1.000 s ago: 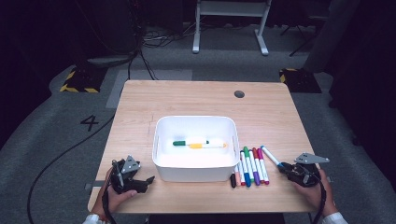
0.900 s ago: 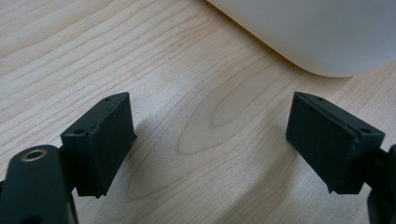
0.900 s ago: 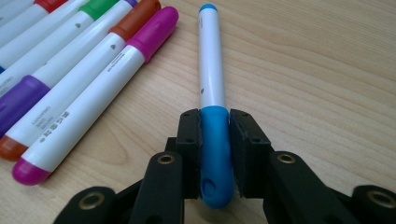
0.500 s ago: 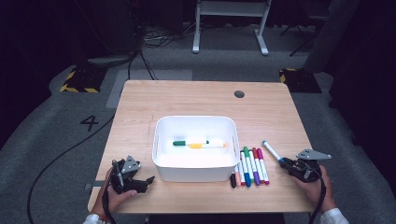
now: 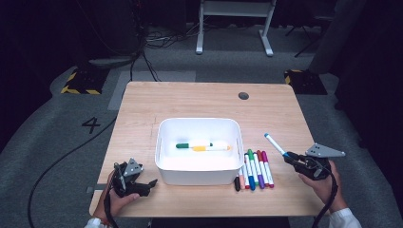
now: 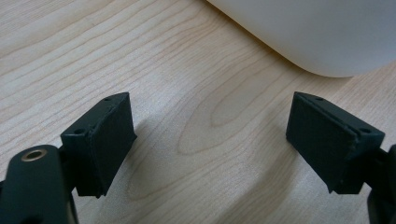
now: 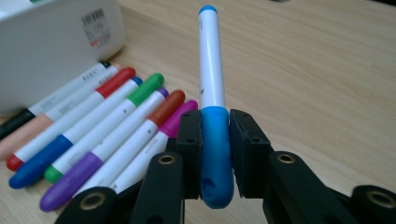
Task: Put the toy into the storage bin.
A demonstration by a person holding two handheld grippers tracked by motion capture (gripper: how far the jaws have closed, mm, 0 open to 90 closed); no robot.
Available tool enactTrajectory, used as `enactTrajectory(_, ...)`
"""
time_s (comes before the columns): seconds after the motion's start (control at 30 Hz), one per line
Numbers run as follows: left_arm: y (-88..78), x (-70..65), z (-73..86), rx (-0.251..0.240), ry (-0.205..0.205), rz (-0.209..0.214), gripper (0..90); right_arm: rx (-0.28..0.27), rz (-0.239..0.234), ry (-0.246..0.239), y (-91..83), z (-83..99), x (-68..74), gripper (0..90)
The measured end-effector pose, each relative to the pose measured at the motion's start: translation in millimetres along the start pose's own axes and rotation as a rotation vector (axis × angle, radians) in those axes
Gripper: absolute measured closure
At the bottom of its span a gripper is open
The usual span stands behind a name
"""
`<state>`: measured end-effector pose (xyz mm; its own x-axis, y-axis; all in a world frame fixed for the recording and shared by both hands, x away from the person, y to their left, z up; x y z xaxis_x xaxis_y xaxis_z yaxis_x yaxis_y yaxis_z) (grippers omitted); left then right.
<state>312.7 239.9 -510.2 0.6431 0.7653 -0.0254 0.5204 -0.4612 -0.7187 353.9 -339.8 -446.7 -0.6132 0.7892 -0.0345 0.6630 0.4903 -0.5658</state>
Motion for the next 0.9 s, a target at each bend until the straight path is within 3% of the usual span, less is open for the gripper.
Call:
enactTrajectory(0.17,0.0,0.1,0.0,0.001,0.0,0.001,15.4,-0.044,-0.024,0.0,-4.4,-14.6,2.7,75.5)
enactTrajectory(0.53,0.1,0.1,0.0,0.0,-0.001,0.002,15.3,-0.144,-0.122,-0.096,-14.1,-68.3,22.2,75.5)
enactTrajectory(0.9,0.1,0.1,0.0,0.0,-0.001,0.002,15.4,-0.143,-0.207,-0.182,-1.7,-106.0,47.2,75.5)
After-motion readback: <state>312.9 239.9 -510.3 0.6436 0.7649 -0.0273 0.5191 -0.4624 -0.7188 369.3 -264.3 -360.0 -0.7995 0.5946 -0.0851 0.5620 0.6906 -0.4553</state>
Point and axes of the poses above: each handheld gripper's, and its own axes: y roughly forward along the jaws, z roughly out of its underside, x roughly to its left, the point moved 1 cm from there along y, roughly forward along the jaws, and after that the axes turned 1 degree about -x, right-handed, at the moved point
